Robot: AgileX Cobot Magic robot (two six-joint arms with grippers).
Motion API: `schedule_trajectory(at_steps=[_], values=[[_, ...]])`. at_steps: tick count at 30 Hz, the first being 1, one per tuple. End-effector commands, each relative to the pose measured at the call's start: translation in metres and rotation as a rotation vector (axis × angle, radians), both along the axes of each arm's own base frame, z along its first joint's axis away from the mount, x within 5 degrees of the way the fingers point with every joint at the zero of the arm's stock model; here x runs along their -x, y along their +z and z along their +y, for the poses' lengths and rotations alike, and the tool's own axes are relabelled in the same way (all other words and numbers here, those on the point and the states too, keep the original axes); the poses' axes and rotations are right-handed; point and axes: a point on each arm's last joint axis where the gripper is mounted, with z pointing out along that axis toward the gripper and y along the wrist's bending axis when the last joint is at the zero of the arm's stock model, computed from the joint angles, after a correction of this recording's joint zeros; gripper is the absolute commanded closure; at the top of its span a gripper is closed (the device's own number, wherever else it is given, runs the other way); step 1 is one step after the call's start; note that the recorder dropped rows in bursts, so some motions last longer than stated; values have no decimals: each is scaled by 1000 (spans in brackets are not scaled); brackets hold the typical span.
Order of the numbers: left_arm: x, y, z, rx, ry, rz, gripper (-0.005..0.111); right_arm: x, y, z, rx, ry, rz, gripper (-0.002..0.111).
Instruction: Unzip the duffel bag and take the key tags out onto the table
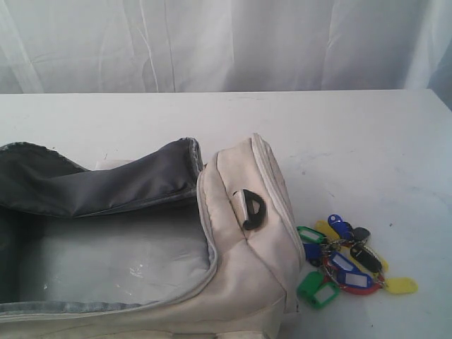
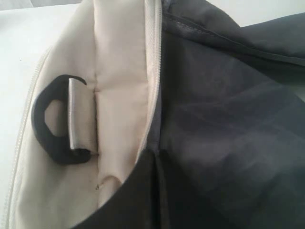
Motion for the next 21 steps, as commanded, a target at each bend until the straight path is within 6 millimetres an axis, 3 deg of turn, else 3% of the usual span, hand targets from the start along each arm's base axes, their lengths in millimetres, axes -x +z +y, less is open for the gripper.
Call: schedule_trajectory(at_steps=[1, 6, 9, 21], values=[[0, -3, 1, -17, 2, 11, 107, 0, 0, 0, -7, -6, -6, 108], [0, -3, 1, -17, 2, 11, 107, 0, 0, 0, 8, -3, -8, 108], [0, -3, 1, -17, 2, 11, 107, 0, 0, 0, 131, 30, -19, 108], [0, -3, 1, -17, 2, 11, 107, 0, 0, 0, 105, 23, -16, 108]])
